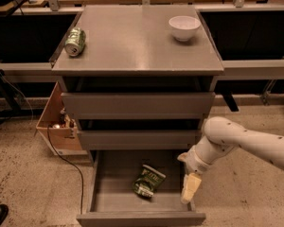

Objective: Pick green jalapeno chip bag from bottom drawer and place on counter

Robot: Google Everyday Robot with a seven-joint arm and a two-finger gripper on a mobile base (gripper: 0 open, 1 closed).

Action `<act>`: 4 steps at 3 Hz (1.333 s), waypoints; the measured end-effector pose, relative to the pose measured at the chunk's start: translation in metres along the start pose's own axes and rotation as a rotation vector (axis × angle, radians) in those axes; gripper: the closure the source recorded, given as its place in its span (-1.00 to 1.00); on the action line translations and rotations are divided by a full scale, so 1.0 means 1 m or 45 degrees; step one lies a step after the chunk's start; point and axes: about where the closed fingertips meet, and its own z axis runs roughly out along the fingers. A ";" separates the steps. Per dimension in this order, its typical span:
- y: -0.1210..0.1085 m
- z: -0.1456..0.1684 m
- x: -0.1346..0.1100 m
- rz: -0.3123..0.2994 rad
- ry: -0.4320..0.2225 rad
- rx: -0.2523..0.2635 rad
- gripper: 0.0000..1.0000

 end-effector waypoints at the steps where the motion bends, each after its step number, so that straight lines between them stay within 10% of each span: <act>1: -0.017 0.043 0.012 0.007 -0.068 0.002 -1.00; 4: -0.059 0.137 0.025 0.013 -0.239 0.024 -1.00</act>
Offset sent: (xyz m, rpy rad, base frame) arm 0.0373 0.0232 -0.1551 0.1814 -0.0719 -0.0648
